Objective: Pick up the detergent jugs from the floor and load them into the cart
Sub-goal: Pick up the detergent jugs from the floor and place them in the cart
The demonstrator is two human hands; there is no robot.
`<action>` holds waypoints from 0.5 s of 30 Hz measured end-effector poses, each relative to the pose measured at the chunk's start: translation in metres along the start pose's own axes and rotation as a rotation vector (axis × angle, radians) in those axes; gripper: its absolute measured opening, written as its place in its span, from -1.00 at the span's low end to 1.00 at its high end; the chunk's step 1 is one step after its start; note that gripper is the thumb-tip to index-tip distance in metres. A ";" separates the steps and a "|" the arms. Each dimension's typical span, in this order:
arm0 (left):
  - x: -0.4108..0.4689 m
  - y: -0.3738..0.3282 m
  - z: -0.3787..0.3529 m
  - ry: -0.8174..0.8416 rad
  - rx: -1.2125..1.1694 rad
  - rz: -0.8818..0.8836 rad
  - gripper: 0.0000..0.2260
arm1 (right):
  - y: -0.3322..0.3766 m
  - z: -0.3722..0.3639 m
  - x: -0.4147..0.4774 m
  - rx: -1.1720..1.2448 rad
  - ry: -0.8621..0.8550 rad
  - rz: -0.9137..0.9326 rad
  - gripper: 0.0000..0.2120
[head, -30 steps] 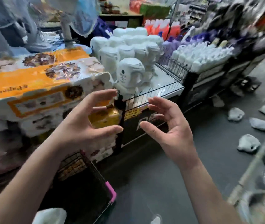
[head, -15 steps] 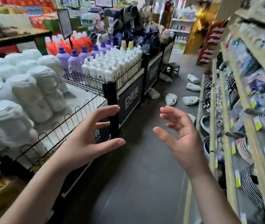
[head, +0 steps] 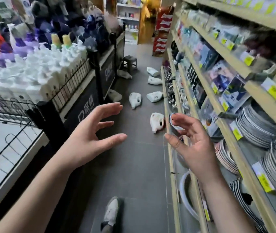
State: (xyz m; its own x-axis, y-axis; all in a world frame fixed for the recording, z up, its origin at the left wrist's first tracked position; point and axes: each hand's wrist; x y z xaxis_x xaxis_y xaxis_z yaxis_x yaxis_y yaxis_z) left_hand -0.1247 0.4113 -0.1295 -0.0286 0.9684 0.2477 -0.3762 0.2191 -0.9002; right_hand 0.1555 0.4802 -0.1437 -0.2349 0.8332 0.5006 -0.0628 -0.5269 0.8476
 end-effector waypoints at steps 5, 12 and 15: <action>0.118 0.047 0.053 0.042 -0.038 0.001 -0.33 | -0.037 -0.035 0.105 -0.111 -0.001 -0.020 -0.50; 0.265 0.103 0.096 0.030 -0.096 0.044 -0.32 | -0.102 -0.057 0.218 -0.216 -0.028 -0.066 -0.49; 0.318 0.119 0.091 0.064 -0.087 0.048 -0.33 | -0.132 -0.061 0.263 -0.224 -0.044 -0.077 -0.51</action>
State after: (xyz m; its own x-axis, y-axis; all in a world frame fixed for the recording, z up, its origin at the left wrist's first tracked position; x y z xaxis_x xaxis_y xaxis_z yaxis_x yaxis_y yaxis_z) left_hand -0.2626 0.7343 -0.1250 0.0151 0.9830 0.1829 -0.2939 0.1792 -0.9389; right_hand 0.0430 0.7586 -0.1346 -0.1786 0.8764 0.4472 -0.2940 -0.4812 0.8258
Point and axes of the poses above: each hand's wrist, its own x-axis towards the middle knuckle, its own z-axis out of the back of the hand, y = z × x, and after that the axes turned 8 degrees about z, right-handed
